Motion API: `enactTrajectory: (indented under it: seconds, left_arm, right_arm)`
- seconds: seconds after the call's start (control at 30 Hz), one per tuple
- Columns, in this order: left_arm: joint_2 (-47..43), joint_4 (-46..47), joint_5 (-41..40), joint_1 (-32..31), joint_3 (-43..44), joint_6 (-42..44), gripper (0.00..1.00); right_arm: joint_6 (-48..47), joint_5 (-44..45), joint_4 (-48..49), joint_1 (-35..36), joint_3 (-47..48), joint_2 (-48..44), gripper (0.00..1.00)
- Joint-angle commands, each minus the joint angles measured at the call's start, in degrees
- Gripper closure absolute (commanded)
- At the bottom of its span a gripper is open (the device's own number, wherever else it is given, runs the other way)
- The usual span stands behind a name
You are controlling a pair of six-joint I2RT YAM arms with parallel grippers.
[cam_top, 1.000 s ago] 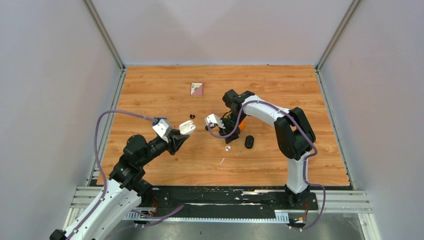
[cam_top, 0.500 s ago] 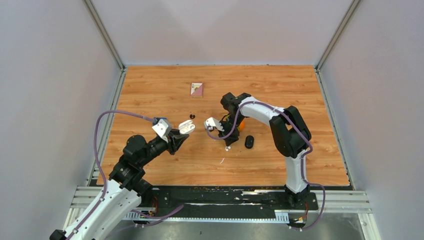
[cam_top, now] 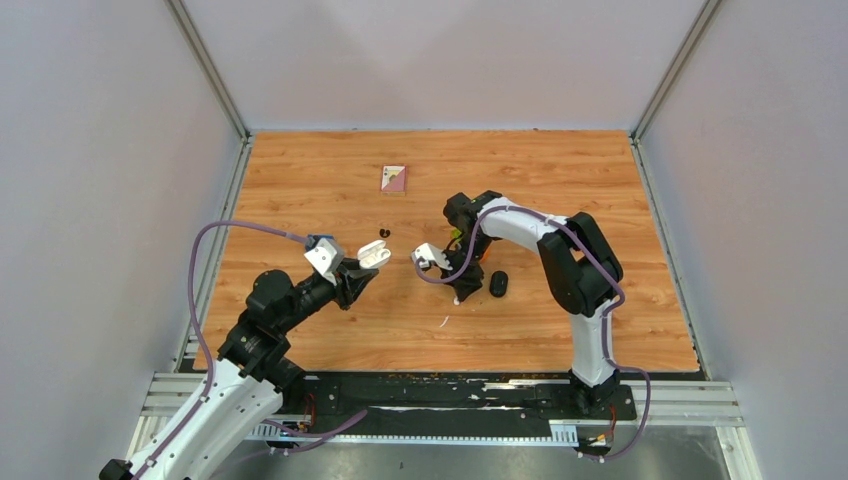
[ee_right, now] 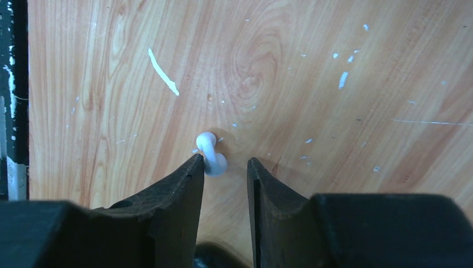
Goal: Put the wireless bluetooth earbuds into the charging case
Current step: Pick up the earbud from the center of the board.
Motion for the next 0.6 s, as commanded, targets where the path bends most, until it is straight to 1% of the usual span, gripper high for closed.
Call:
enactTrajectory:
  seconds: [0.0, 0.2, 0.43, 0.57]
  left_arm:
    - [0.0, 2.77, 0.73, 0.27, 1.35, -0.15, 1.0]
    - [-0.1, 2.83, 0.87, 0.22, 1.32, -0.15, 1.0]
    - [-0.28, 2.8, 1.1, 0.28, 1.32, -0.24, 1.0]
    - [-0.36, 2.91, 1.24, 0.22, 1.32, -0.24, 1.0]
  right_arm:
    - [-1.89, -1.99, -1.54, 0.28, 0.18, -1.17, 0.66]
    - [-0.28, -4.13, -2.02, 0.29, 1.25, -1.55, 0.73]
    - [1.06, -6.04, -3.24, 0.29, 3.08, 0.09, 0.83]
    - [1.66, -6.42, -2.82, 0.31, 2.66, 0.65, 0.84]
